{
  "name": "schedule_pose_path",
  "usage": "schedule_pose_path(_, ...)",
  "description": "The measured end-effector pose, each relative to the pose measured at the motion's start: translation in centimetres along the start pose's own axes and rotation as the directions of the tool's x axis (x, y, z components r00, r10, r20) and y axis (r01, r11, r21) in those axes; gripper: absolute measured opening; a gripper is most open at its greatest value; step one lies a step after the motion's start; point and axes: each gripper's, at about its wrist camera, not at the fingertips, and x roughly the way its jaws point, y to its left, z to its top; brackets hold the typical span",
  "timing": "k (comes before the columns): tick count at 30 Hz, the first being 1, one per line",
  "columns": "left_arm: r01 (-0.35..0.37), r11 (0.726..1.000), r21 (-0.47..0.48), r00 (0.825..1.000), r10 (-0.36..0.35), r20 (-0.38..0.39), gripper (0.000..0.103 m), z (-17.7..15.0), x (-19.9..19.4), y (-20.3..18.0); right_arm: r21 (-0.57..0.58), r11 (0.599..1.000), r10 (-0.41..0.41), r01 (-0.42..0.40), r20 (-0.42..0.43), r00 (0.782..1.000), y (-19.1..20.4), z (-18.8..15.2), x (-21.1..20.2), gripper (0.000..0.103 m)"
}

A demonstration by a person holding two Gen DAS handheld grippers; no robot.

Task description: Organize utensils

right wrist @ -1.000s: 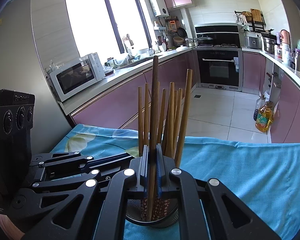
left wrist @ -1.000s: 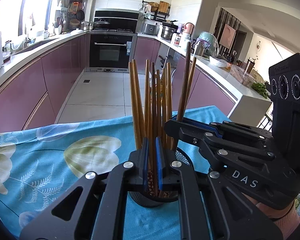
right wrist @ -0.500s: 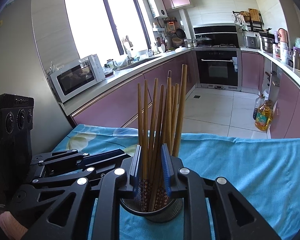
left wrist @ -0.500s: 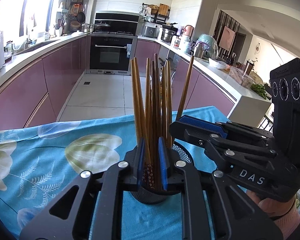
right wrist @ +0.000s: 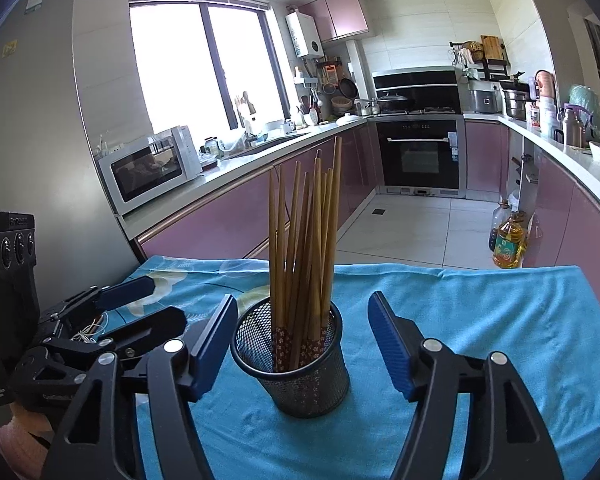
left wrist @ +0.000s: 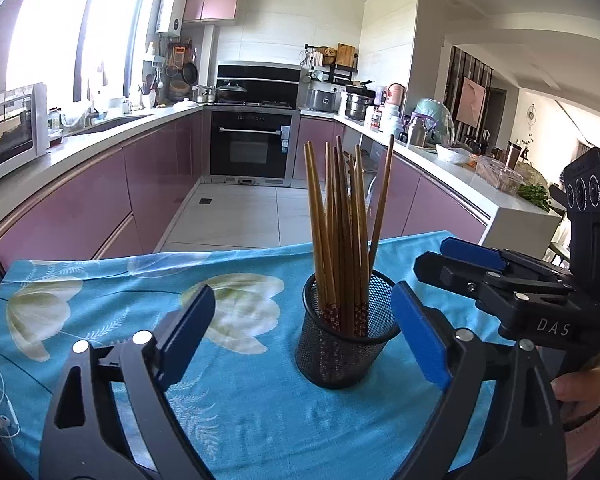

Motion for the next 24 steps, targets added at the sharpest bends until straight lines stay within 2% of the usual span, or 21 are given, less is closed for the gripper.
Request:
schedule_pose_path(1,-0.012,1.0,-0.002,1.0,0.012,0.012,0.097,-0.3,-0.4,0.1,0.003,1.0,-0.013,0.013,0.013,1.0,-0.1,-0.2,-0.3,0.083)
schedule_pose_path(8,-0.076,0.997,-0.029,0.995,0.078,0.055,0.097,-2.3,-2.6,1.2,-0.025,0.998,-0.057,0.059,0.058,0.997,0.4,-1.9,-1.4,0.096)
schedule_pose_path(10,-0.085,0.996,-0.038,0.994,0.087,0.066,0.097,-2.8,-3.1,1.4,-0.052,0.995,-0.085,0.089,0.083,0.993,1.0,-2.4,-1.6,0.096)
schedule_pose_path(18,-0.118,0.992,-0.046,0.983,0.124,0.139,0.097,-3.6,-5.1,1.6,-0.084,0.99,-0.1,0.116,0.181,0.978,2.8,-4.4,-2.9,0.096)
schedule_pose_path(24,-0.144,0.987,-0.066,0.968,0.155,0.197,0.097,-4.1,-6.5,2.0,-0.079,0.988,-0.113,0.131,0.2,0.973,3.0,-5.0,-3.2,0.096)
